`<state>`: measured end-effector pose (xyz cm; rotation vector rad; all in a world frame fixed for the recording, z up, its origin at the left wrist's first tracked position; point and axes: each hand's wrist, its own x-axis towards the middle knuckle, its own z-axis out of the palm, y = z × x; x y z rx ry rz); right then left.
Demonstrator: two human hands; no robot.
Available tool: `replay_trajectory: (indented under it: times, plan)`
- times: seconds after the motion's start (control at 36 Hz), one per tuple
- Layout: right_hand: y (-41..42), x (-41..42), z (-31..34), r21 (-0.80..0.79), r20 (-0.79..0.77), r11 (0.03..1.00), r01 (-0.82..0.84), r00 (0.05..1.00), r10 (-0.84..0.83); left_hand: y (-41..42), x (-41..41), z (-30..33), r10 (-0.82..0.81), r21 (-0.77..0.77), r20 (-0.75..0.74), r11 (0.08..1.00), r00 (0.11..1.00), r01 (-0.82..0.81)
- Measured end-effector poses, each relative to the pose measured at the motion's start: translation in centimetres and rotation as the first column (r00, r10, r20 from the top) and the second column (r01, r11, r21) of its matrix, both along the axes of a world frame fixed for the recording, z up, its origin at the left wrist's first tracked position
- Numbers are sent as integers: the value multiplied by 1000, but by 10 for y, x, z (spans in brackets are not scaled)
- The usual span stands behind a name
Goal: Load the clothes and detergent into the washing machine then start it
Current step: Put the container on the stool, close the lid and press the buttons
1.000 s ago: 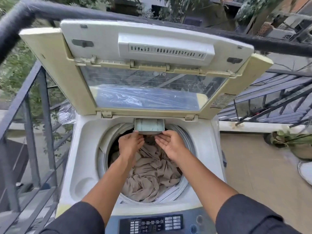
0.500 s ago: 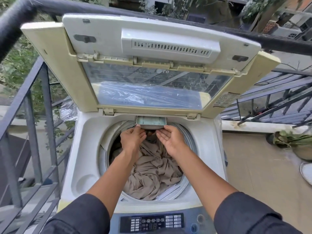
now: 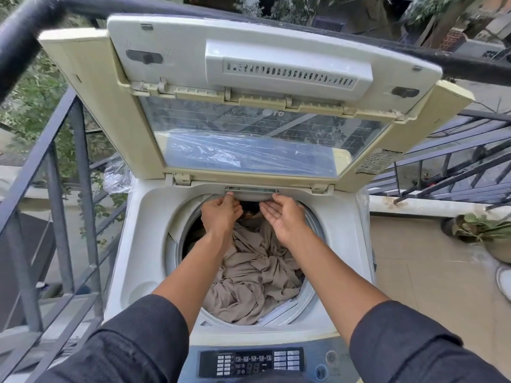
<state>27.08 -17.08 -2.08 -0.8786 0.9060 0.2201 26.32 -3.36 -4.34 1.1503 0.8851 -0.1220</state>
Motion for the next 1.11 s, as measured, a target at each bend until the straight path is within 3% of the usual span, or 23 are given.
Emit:
replay_trajectory:
  times: [0.31, 0.81, 0.92, 1.0, 1.11]
  plan:
    - [2, -3, -3, -19, 25, 1000, 24, 999, -23, -3, 2, 3, 29, -34, -15, 999, 999, -30]
    - [-2, 3, -11, -71, 38, 997, -13, 999, 16, -3, 4, 3, -35, 39, 15, 999, 999, 34]
    - [-5, 0, -11, -205, 3, 968, -143, 989, 147, 1, 4, 5, -77, 53, -2, 996, 997, 77]
    - [-11, -8, -8, -372, -55, 875, -310, 948, 312, 4, 0, 5, -128, 32, -5, 991, 992, 128]
    - [-20, -21, -1, -488, -90, 778, -395, 910, 405, 5, -11, 8, -159, 12, -12, 987, 987, 159]
